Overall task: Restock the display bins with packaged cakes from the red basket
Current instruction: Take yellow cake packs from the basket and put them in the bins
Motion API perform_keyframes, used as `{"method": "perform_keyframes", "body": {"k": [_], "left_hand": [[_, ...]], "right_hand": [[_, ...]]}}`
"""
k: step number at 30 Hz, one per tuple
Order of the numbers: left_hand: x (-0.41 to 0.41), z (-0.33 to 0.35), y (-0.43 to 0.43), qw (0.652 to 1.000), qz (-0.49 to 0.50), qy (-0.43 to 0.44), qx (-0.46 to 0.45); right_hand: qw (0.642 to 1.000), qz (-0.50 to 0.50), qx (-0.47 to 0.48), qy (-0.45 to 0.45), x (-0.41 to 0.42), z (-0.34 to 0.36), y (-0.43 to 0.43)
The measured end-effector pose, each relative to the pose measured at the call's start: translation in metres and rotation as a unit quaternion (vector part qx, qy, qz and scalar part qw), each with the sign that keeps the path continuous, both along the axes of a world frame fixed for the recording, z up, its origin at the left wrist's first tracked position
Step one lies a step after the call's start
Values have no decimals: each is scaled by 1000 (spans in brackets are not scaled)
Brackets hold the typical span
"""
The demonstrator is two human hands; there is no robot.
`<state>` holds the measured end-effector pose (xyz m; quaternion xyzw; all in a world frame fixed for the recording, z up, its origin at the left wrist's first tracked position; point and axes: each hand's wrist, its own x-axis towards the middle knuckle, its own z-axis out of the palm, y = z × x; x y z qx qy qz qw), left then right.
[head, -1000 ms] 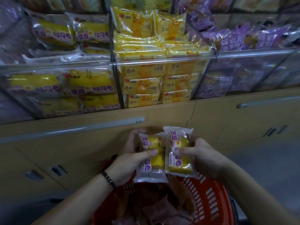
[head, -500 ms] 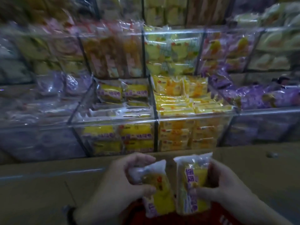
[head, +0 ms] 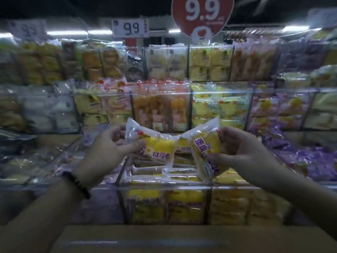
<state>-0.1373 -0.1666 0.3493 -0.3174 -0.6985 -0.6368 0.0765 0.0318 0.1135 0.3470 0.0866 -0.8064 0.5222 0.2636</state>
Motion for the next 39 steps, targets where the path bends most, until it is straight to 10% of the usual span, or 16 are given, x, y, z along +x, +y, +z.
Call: {"method": "perform_keyframes", "body": {"k": [8,13,18,28,39], "left_hand": [[-103,-18,53,973,134,75,-174],[-119,-37,65,849,300,157,-405],[-115,-39,71,811,293,289,-416],[-113,-38,80,707,353,339,-511],[-99,-37,81,692,313,403,-511]], "right_hand": [[957,-159,241,16,-79,15,-1],[914,-211,346,-1,-121,15,-12],[825,-248,506,-37,-156,5,-17],[745,-309,579,-118,-193,-6,-23],[766,-276,549,-190,-176,-14,-29]]}}
